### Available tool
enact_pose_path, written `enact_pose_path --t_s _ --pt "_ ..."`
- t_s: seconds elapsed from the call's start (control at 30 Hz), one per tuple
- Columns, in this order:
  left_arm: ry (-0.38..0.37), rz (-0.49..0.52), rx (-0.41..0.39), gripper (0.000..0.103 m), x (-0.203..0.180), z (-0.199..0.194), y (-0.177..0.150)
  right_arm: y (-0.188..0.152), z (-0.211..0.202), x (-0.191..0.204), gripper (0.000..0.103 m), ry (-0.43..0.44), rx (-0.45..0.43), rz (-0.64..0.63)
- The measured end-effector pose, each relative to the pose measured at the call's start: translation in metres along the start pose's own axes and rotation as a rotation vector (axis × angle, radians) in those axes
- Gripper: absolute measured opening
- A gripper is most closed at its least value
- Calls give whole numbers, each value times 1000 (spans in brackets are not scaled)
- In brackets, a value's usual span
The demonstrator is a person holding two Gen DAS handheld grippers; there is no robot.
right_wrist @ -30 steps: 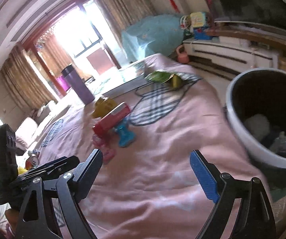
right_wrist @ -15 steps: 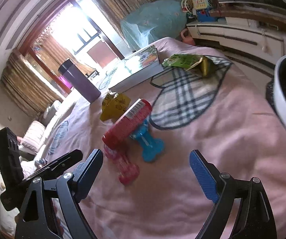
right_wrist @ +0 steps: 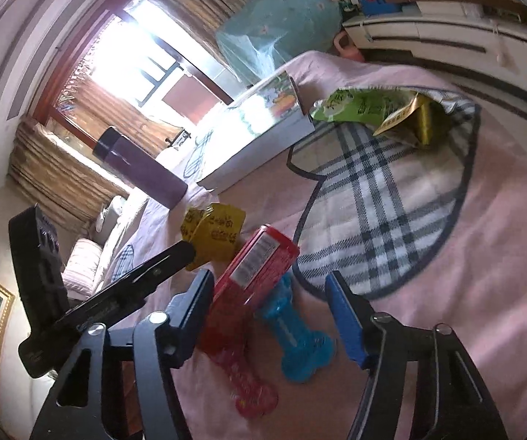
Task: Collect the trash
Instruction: 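Grasp the yellow snack wrapper with the left tool while the right tool grasps the red can, then carry the wrapper and red can over the bin and open both tools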
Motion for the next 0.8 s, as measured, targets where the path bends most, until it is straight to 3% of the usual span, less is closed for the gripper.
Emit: enact_pose_path --t_s 0.03,0.07,0.2,0.37,0.53,0.67,0.8 --pt "-10 5 13 42 -2 6 0 1 3 0 60 19 5 6" --pt "-28 8 19 37 -3 8 -1 1 4 1 58 31 8 8" --pt "-12 31 -2 26 -7 6 -4 3 8 9 43 74 21 -9" --pt "-14 -8 -17 25 3 -13 -17 -3 3 21 30 76 18 -54" --pt "-46 -55 -53 24 7 -43 -36 -12 -15 30 28 90 -2 -88" --pt "-81 -58 -74 24 -4 -64 -54 -23 -39 30 27 53 -17 -148" --pt "-112 -49 -74 24 -20 -73 -69 -34 -74 13 26 39 -46 -139"
Point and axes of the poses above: each gripper's, at about its wrist camera, not at the fingertips, and z roughly the way its jaws point, x to its left, y to its top, the point moved 7 cm from there along z, roughly the way its jaws point, and after that the axes turned 8 degrees about x, right-handed, at the moved point
